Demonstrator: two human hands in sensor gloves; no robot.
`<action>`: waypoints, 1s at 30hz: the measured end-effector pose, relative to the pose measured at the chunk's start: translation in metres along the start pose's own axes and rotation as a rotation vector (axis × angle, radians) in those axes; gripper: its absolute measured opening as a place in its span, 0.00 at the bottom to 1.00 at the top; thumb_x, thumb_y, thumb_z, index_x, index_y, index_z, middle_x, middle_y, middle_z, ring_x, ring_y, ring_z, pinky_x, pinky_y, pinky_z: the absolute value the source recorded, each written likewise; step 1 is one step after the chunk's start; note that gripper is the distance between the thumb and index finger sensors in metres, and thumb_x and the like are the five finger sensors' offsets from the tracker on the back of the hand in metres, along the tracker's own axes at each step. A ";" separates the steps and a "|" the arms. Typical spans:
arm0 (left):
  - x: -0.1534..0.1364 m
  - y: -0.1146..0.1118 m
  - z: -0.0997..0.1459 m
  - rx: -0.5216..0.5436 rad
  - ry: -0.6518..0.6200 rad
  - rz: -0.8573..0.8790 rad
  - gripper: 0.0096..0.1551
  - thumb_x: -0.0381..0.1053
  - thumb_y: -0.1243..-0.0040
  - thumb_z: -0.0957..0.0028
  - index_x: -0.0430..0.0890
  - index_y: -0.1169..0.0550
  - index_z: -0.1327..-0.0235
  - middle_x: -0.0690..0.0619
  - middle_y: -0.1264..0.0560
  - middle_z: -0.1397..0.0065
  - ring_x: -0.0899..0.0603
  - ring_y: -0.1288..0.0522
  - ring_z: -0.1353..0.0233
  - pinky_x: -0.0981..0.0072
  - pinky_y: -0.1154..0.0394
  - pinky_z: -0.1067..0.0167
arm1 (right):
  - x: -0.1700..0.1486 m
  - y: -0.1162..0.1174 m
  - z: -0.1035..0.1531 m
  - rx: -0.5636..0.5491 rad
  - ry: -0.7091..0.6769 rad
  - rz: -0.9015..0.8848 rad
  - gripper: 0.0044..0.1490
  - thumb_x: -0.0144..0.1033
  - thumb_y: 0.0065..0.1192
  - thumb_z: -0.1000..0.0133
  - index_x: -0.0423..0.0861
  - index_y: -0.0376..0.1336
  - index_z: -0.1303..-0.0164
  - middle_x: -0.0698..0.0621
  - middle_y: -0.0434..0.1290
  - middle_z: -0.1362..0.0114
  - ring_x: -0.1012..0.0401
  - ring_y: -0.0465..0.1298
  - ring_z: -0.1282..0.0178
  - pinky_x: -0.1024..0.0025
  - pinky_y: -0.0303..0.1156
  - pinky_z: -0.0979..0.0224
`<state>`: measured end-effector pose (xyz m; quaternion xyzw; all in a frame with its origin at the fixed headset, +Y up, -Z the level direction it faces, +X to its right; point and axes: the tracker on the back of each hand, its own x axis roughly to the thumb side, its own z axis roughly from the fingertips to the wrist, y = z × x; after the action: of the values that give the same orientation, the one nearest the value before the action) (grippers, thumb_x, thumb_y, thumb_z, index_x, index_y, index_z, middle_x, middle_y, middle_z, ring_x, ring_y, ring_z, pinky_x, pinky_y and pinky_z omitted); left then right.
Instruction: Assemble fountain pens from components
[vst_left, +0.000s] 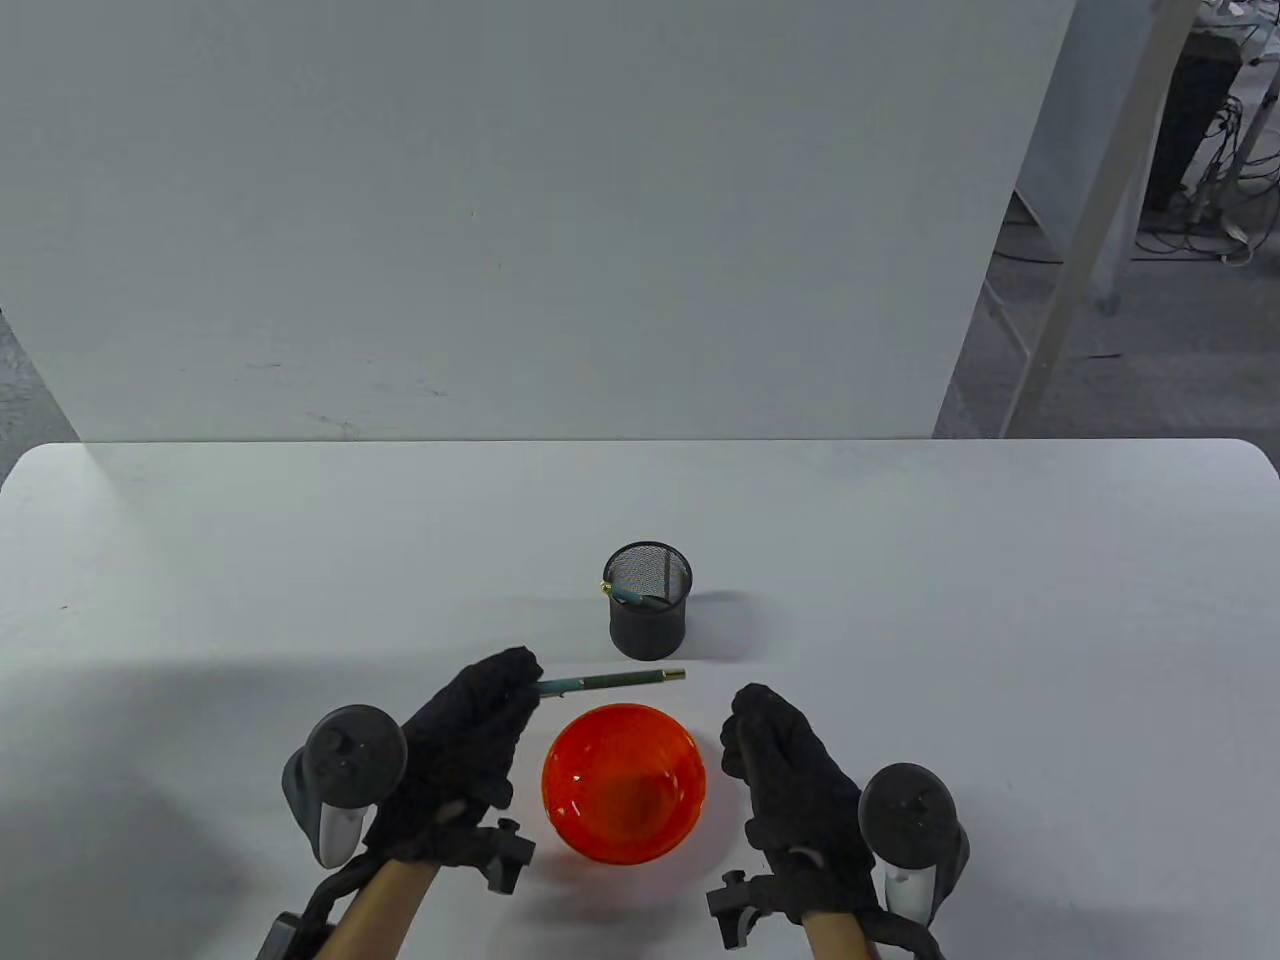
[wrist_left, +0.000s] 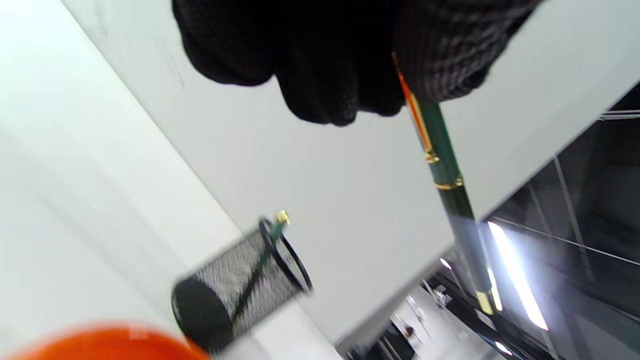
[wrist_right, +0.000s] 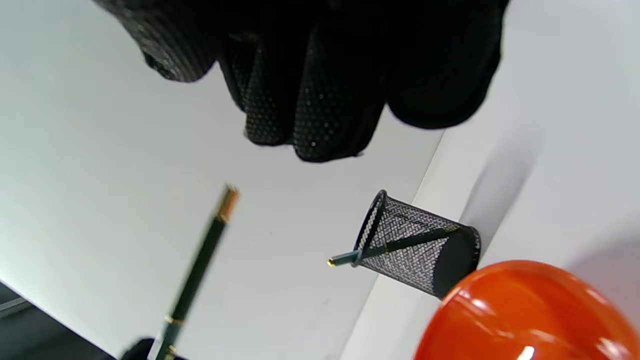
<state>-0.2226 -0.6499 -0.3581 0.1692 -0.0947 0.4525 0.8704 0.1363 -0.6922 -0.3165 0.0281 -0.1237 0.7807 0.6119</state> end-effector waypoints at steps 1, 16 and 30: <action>0.002 0.003 -0.006 0.024 -0.014 -0.096 0.23 0.55 0.38 0.43 0.58 0.24 0.34 0.55 0.22 0.32 0.48 0.19 0.38 0.49 0.23 0.36 | -0.001 -0.001 0.000 -0.002 0.006 -0.019 0.31 0.51 0.48 0.35 0.48 0.63 0.27 0.51 0.76 0.36 0.56 0.80 0.43 0.53 0.77 0.38; 0.051 -0.055 -0.120 -0.016 -0.081 -0.713 0.22 0.59 0.35 0.45 0.60 0.22 0.37 0.58 0.19 0.35 0.51 0.17 0.41 0.50 0.24 0.35 | -0.004 -0.005 -0.001 -0.043 0.064 -0.134 0.30 0.51 0.47 0.35 0.47 0.64 0.28 0.51 0.77 0.37 0.57 0.80 0.45 0.53 0.78 0.38; 0.046 -0.107 -0.134 -0.141 -0.036 -0.895 0.22 0.61 0.35 0.46 0.63 0.21 0.38 0.61 0.19 0.34 0.52 0.18 0.38 0.47 0.29 0.29 | -0.003 -0.005 -0.001 -0.018 0.060 -0.133 0.30 0.51 0.47 0.35 0.47 0.65 0.29 0.51 0.77 0.39 0.57 0.80 0.46 0.53 0.78 0.39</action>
<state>-0.1074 -0.6213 -0.4900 0.1417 -0.0577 0.0210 0.9880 0.1424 -0.6937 -0.3171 0.0073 -0.1101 0.7376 0.6661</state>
